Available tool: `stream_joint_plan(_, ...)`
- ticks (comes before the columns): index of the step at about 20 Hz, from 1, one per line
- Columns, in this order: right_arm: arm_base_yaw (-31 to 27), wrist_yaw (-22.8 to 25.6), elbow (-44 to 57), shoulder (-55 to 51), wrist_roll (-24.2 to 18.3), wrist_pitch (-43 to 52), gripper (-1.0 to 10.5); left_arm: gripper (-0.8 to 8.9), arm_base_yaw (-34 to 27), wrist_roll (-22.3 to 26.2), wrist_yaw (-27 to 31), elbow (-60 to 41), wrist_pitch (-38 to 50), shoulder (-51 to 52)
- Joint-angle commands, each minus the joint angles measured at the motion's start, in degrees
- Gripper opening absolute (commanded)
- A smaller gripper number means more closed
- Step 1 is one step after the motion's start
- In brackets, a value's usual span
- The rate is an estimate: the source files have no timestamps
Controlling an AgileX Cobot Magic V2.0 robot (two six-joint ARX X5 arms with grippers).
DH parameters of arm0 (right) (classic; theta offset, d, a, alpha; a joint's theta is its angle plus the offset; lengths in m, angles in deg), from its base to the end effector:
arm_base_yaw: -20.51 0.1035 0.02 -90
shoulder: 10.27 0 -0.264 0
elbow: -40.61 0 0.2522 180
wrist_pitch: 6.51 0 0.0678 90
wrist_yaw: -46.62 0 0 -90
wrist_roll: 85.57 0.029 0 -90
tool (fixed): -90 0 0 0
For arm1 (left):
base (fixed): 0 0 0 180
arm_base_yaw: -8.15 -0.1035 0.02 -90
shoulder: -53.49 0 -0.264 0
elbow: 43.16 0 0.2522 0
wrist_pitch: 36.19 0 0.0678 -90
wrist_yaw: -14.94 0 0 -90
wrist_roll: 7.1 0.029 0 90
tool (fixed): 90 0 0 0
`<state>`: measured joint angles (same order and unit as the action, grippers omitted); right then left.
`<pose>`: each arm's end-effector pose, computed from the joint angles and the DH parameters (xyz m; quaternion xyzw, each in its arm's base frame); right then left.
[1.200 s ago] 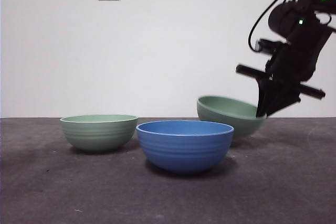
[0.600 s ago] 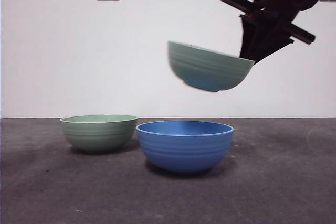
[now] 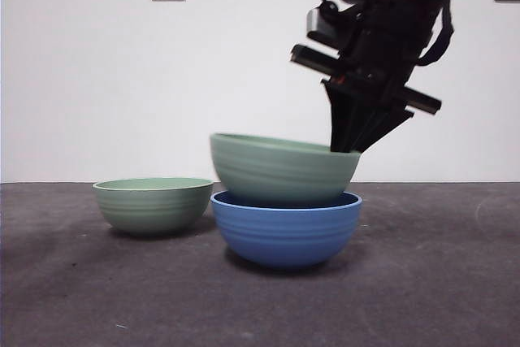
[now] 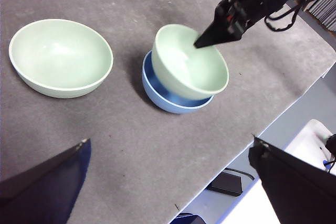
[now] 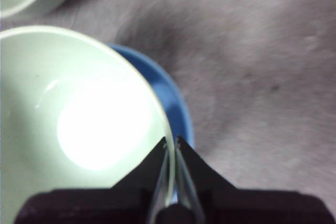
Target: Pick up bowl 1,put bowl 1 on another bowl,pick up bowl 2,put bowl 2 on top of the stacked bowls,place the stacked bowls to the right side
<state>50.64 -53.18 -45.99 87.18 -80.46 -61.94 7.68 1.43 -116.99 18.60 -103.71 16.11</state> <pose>0.2922 0.1753 0.2296 -0.0613 0.5503 0.2616 0.7905 0.1053 -0.0185 0.3068 -0.0679 0.3173 -0.3538 0.8772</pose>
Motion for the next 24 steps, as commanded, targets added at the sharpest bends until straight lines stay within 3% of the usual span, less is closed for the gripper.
stream_joint_plan(1,0.94,1.64,0.37,2.40,-0.52,0.33,-0.1,5.11,0.17,0.46,-0.04,0.13,0.07,0.02)
stream_joint_plan(8,1.38,5.44,0.37,3.21,-1.18,-0.20,0.0,5.11,0.17,0.48,0.74,0.13,0.09,0.00)
stream_joint_plan(13,1.90,5.27,0.37,3.21,-1.09,-0.28,2.2,5.11,0.17,0.46,2.05,0.13,0.07,-1.68)
stream_joint_plan(21,2.21,3.76,0.33,-3.43,-1.07,0.85,2.2,5.11,1.66,0.09,3.58,0.13,2.99,-7.28)
stream_joint_plan(24,2.19,3.98,0.33,-10.73,-1.05,0.20,2.2,5.11,2.97,-2.78,8.63,0.13,7.04,-11.26)
